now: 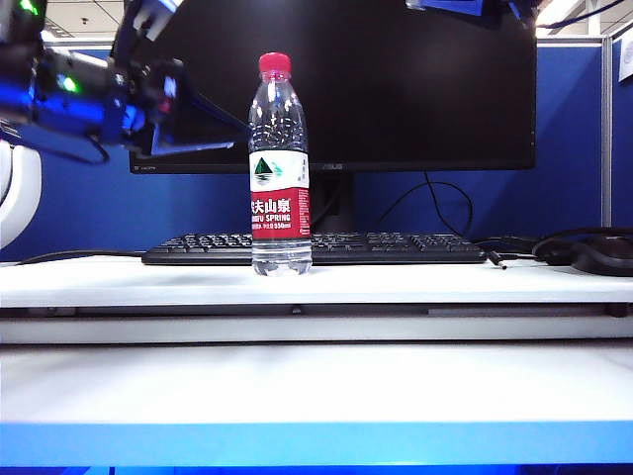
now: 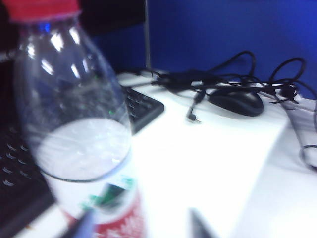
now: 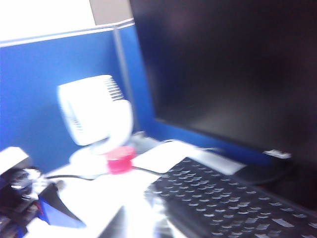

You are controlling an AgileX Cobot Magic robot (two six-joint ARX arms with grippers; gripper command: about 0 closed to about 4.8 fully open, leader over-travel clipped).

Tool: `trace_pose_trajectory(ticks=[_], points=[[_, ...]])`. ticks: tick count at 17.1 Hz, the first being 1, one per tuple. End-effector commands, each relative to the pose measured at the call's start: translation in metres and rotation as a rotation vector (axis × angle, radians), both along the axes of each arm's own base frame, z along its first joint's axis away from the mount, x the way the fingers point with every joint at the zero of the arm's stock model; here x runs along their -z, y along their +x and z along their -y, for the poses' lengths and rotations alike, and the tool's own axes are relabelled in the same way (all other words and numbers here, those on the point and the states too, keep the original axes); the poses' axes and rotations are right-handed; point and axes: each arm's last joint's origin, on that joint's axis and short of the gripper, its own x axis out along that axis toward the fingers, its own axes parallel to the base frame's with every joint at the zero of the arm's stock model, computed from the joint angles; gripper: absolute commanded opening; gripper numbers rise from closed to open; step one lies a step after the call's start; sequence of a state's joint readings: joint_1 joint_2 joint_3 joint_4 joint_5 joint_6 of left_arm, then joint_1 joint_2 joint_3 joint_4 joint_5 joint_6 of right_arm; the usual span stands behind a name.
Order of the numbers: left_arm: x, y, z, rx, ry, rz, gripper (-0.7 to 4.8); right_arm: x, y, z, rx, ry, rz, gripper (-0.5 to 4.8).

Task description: Unscrew the cap from the plastic bottle on the table.

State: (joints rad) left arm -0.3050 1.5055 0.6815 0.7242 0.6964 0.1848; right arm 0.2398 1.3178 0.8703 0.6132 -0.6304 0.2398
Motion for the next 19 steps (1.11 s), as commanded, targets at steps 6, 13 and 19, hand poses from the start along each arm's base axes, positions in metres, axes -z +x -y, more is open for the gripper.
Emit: trace_pose_trajectory(ticks=[6, 13, 19], points=[[0.015, 0.018, 0.002, -0.137, -0.010, 0.118, 4.77, 0.007, 0.006, -0.002, 0.009, -0.034, 0.004, 1.85], [0.009, 0.057, 0.018, 0.015, -0.092, 0.055, 4.79, 0.008, 0.006, -0.005, -0.001, -0.037, -0.008, 1.85], [0.013, 0.064, 0.023, 0.030, -0.087, 0.039, 4.79, 0.008, 0.006, -0.005, 0.002, -0.039, -0.006, 1.85]])
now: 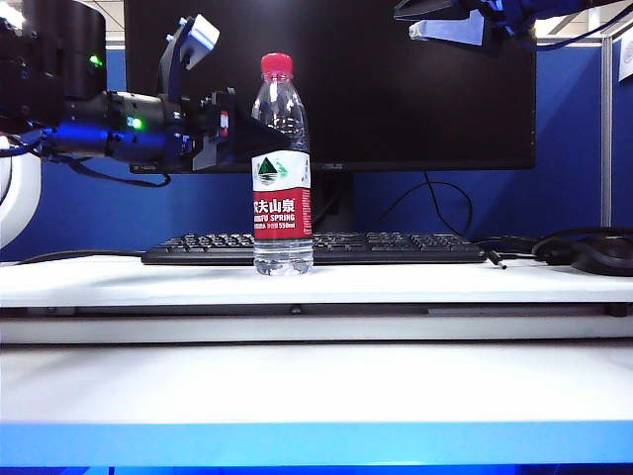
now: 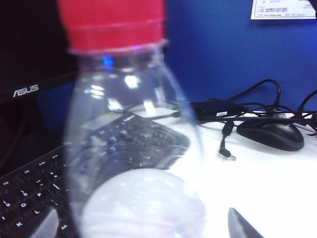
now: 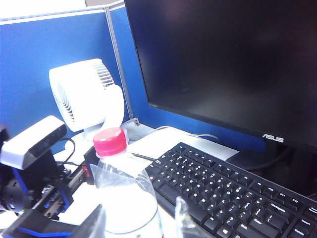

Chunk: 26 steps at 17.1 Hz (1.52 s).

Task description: Unscrew the cap from the plastic bottle on the table.

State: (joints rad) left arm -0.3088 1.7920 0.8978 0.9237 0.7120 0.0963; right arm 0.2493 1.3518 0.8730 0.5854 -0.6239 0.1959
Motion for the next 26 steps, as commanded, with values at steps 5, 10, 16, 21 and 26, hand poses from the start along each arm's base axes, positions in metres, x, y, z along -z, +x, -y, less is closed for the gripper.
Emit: trace_pose_trajectory(ticks=[5, 10, 16, 21, 26], points=[[0.012, 0.008, 0.027, 0.059, 0.007, -0.001, 4.79, 0.001, 0.001, -0.001, -0.005, -0.003, -0.003, 1.85], [0.015, 0.012, 0.049, 0.047, 0.012, 0.009, 4.79, 0.007, 0.004, -0.001, -0.005, -0.020, -0.032, 1.85], [0.017, 0.012, 0.049, 0.053, 0.032, 0.016, 4.09, 0.007, 0.003, -0.002, -0.042, -0.026, -0.029, 2.43], [0.017, 0.011, 0.049, 0.076, 0.033, 0.020, 3.25, 0.013, 0.007, -0.009, -0.096, -0.029, -0.023, 2.44], [0.017, 0.011, 0.049, 0.103, 0.032, 0.020, 2.41, 0.005, 0.011, -0.021, -0.133, -0.020, 0.024, 3.17]])
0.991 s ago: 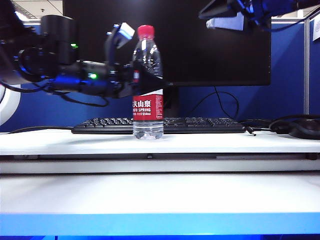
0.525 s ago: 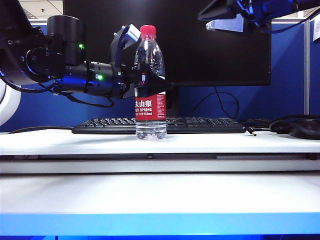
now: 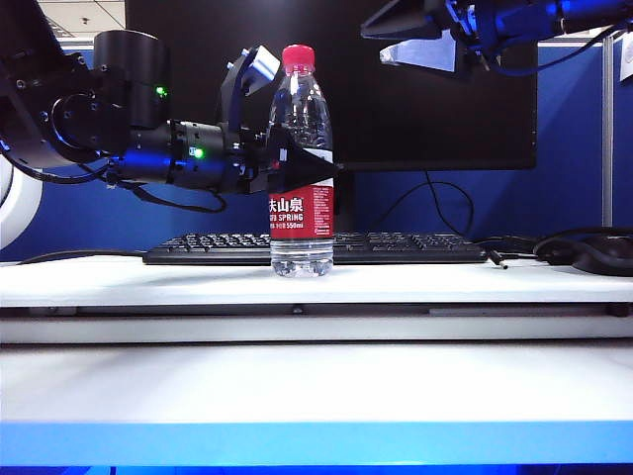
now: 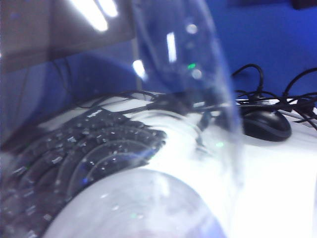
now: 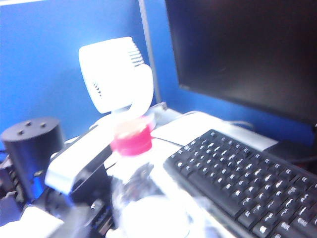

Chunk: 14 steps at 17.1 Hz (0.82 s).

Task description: Unscrew the cap from the plastic bottle on the table.

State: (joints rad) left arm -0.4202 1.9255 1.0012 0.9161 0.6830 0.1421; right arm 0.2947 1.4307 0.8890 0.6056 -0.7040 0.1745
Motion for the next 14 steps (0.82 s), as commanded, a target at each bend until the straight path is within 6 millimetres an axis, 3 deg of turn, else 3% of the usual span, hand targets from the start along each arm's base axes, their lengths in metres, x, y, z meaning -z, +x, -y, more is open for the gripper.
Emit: trace_pose_trajectory(ticks=[1, 3, 8, 14], points=[[-0.002, 0.000, 0.000, 0.021, -0.004, 0.014, 2.41, -0.012, 0.004, -0.003, -0.011, 0.016, 0.053, 3.20], [-0.002, 0.000, 0.001, 0.022, -0.004, 0.016, 2.41, -0.015, 0.013, -0.007, -0.022, 0.018, 0.053, 3.82], [-0.003, -0.002, 0.003, 0.055, -0.007, 0.022, 2.41, -0.016, 0.035, -0.035, -0.116, 0.000, 0.003, 3.83], [-0.003, -0.005, 0.005, 0.164, -0.009, 0.020, 2.41, -0.012, 0.037, -0.039, -0.156, -0.008, -0.019, 3.83]])
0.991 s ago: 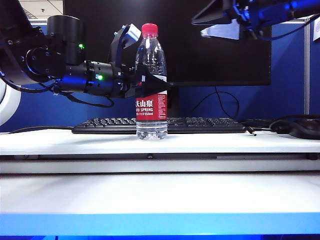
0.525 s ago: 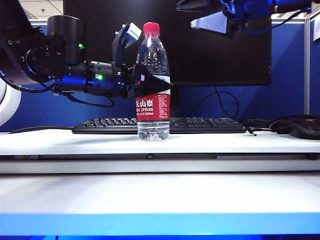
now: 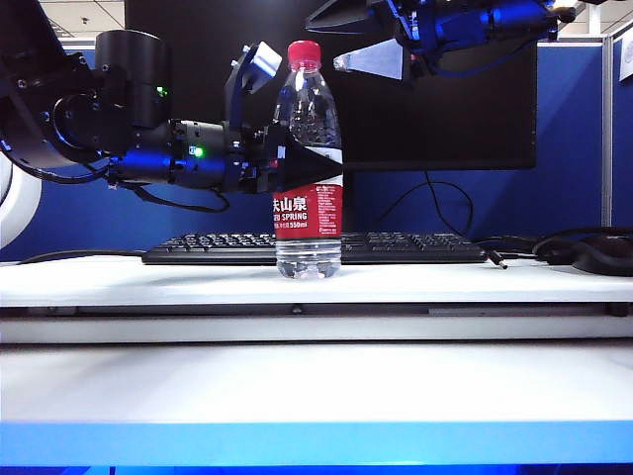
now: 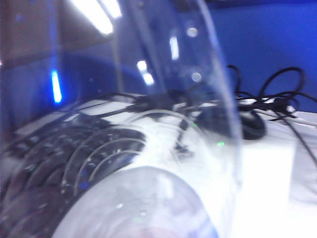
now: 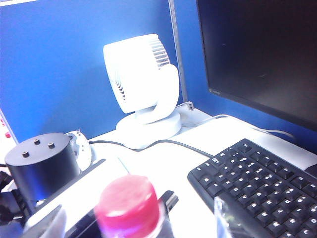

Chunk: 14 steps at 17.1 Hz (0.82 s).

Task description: Unscrew the cap from the plastic bottle on the table.

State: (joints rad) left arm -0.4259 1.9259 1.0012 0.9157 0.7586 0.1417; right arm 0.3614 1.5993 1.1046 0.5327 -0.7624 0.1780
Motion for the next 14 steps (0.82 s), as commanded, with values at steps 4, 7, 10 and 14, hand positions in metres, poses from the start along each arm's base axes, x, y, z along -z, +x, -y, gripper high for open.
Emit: trace_pose_trajectory(ticks=[4, 7, 10, 14], points=[[-0.0037, -0.0045, 0.0026, 0.169, -0.009, 0.021, 2.41, 0.0030, 0.0002, -0.0024, -0.073, -0.012, -0.030, 3.62], [-0.0037, -0.0045, 0.0026, 0.169, -0.009, 0.022, 2.41, 0.0031, 0.0001, -0.0025, -0.080, -0.013, -0.030, 3.07], [-0.0037, -0.0051, 0.0039, 0.170, -0.009, 0.021, 2.41, 0.0031, 0.0001, -0.0025, -0.080, -0.012, -0.030, 1.97], [-0.0042, -0.0050, 0.0047, 0.166, -0.009, 0.024, 2.41, 0.0030, 0.0002, -0.0024, -0.074, -0.011, -0.033, 1.97]])
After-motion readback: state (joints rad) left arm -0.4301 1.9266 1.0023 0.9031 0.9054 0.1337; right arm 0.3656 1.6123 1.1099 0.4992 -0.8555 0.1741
